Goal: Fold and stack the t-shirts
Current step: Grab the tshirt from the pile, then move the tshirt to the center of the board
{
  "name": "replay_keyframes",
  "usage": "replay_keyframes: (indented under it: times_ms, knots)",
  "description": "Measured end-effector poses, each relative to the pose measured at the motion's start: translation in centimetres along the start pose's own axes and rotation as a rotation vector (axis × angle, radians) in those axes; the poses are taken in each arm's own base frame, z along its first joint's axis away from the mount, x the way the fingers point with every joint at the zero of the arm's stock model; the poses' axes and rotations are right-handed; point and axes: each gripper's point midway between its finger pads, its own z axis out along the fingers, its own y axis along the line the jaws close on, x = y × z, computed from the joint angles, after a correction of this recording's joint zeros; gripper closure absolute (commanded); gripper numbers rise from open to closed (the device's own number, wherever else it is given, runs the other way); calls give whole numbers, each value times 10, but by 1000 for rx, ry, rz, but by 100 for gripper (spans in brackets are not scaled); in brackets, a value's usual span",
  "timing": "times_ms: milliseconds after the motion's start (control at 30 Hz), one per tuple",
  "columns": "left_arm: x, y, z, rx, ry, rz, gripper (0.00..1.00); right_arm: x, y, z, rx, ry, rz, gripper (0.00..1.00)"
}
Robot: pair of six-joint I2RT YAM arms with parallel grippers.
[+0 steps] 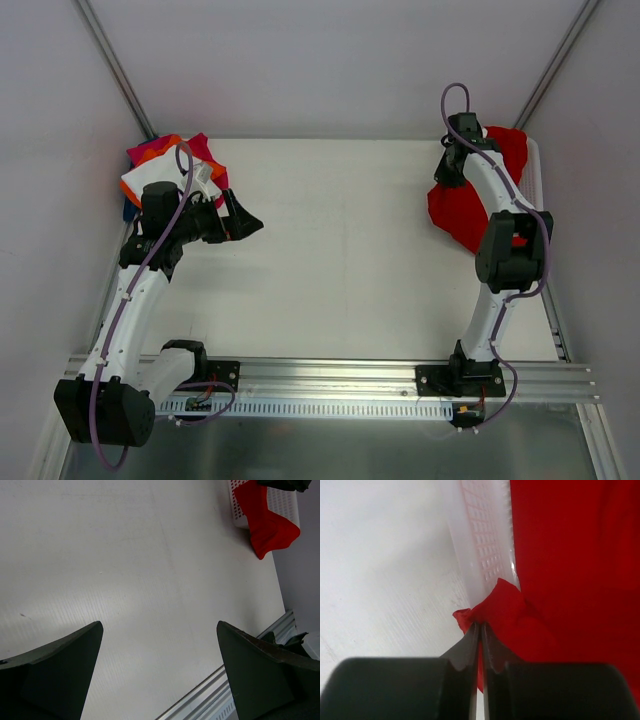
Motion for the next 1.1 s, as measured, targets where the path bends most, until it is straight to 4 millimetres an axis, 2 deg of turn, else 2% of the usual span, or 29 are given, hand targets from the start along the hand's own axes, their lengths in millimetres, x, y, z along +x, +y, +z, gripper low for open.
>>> replay_keyframes:
  times_ms: [533,633,733,800,867,900,1000,1067,1100]
  knots:
    - [0,0,0,0,1,-1,1,-3,1,0,-2,-11,0,99]
    - [0,0,0,0,1,-1,1,-5,-3,-2,11,-19,3,99]
    - [0,0,0,0,1,-1,1,-13,-16,-11,22,-24,30,99]
    - [0,0,0,0,1,0,1,-28,-21,-27,15,-50,56,99]
    - [0,-1,-1,1,-1,1,1,-54,-20,-55,-15,-108,82,99]
    - [0,-1,-1,2,-3,2,1,-73,-13,-77,-48,-163,97,99]
    - [-1,-3,-3,4,-9,7,1,-107,17,-140,-171,-300,108,100]
    - [-1,-3,-4,6,-13,9,1,-112,46,-186,-279,-365,99,99]
    - [-2,-4,-4,6,-15,11,1,-108,68,-212,-355,-386,84,99]
